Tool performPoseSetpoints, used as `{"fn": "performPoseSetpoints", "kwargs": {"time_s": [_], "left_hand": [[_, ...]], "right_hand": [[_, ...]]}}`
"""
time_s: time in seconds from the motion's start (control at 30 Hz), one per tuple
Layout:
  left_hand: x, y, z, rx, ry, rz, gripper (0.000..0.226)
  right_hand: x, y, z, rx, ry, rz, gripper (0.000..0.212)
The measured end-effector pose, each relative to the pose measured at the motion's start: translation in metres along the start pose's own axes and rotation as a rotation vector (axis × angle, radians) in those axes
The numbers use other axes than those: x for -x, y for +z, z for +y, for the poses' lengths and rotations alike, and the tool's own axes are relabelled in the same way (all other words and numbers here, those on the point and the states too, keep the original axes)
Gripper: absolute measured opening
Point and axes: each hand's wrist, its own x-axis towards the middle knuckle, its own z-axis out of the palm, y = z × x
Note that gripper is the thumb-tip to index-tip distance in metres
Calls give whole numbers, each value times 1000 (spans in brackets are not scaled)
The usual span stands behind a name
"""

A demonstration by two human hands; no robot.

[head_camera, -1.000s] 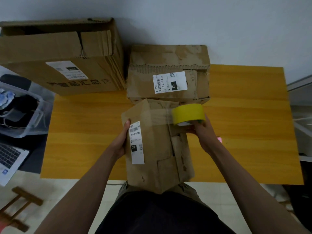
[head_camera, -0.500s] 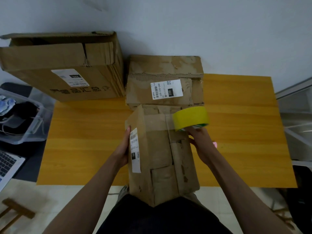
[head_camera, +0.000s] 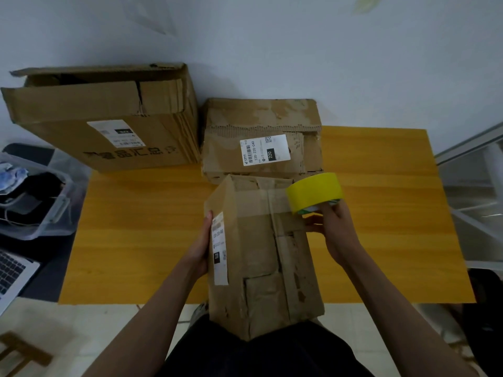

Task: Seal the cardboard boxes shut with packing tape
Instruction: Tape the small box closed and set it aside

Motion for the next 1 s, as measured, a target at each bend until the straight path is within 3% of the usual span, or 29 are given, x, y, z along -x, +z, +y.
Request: {"fn": "performPoseSetpoints", "kwargs": {"time_s": [0.2, 0.3, 0.5, 0.83, 1.0], "left_hand": [[-1, -7, -8, 17, -3, -8, 74], [-3, -11, -11, 31, 1, -16, 75], [-13, -10, -9, 41, -7, -37, 82], [-83, 4, -17, -63, -151, -8, 80], [-106, 6, -31, -81, -109, 19, 78]], "right_hand": [[5, 4, -7, 139, 23, -145, 14], [3, 2, -11, 141, 33, -180, 22], [-4, -10, -9, -1, 56, -136, 25], [-33, -20, 31, 141, 130, -53, 42], [-34, -22, 54, 219, 119, -41, 53]]}}
